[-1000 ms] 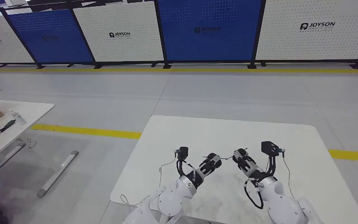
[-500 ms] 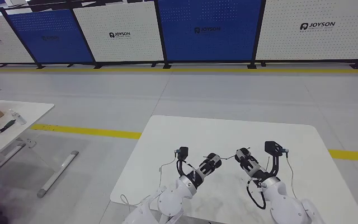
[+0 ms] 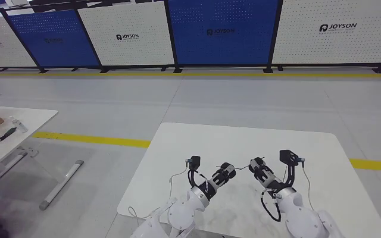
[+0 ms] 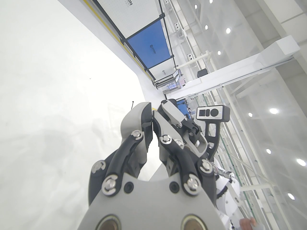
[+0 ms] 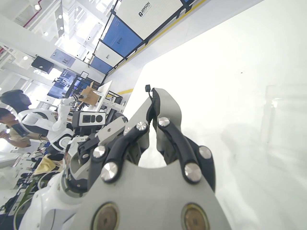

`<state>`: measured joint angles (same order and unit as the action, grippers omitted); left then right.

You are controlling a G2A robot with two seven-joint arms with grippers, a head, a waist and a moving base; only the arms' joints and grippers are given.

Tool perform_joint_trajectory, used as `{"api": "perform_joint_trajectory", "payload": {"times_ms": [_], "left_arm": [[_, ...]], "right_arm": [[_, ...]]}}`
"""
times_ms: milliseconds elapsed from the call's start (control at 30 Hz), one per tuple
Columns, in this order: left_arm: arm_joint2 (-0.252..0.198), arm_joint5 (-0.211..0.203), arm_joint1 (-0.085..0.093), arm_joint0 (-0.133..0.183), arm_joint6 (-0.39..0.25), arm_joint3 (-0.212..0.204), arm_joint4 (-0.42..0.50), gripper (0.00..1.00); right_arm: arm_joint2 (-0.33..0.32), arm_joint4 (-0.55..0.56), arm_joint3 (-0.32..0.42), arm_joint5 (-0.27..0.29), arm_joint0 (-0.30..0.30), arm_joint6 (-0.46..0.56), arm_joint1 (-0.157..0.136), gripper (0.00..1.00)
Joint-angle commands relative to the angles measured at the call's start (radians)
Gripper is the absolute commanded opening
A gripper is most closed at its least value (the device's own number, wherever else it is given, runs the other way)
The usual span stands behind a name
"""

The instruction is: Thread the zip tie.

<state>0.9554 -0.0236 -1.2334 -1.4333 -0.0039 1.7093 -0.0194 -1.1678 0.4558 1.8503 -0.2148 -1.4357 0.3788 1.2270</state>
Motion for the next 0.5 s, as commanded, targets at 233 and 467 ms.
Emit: {"api": "perform_joint_trajectory", "payload": {"times_ms": [233, 467], "left_arm": [[0.000, 0.000, 0.000, 0.000, 0.000, 0.000, 0.000, 0.00], [0.000, 0.000, 0.000, 0.000, 0.000, 0.000, 0.000, 0.00]], "right_arm": [[0.025, -0.024, -0.041, 0.029, 0.020, 0.012, 0.007, 0.00], [0.031, -0.043, -0.070, 0.034, 0.041, 0.008, 0.012, 0.00]]}}
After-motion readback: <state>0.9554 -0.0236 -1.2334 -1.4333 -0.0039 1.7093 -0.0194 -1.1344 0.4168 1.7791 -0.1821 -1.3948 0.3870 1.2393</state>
